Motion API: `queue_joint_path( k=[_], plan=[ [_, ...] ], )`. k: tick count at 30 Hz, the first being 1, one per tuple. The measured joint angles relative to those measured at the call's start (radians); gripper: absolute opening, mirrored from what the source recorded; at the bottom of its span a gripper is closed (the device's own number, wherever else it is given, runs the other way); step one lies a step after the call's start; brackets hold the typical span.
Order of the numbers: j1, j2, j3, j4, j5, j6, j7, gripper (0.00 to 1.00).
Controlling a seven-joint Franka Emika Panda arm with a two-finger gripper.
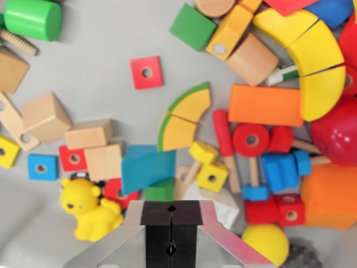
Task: Pick an object from the bin
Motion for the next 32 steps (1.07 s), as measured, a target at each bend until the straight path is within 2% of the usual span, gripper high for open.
queue_joint_path(
  k=[15, 32],
  plan=[
    [0.000, -0.034, 0.000, 0.038, 0.001, -0.075, -0.002, 0.00],
    [0.000, -0.036, 0.000, 0.041, 0.001, -0.081, -0.002, 0.00]
  ],
)
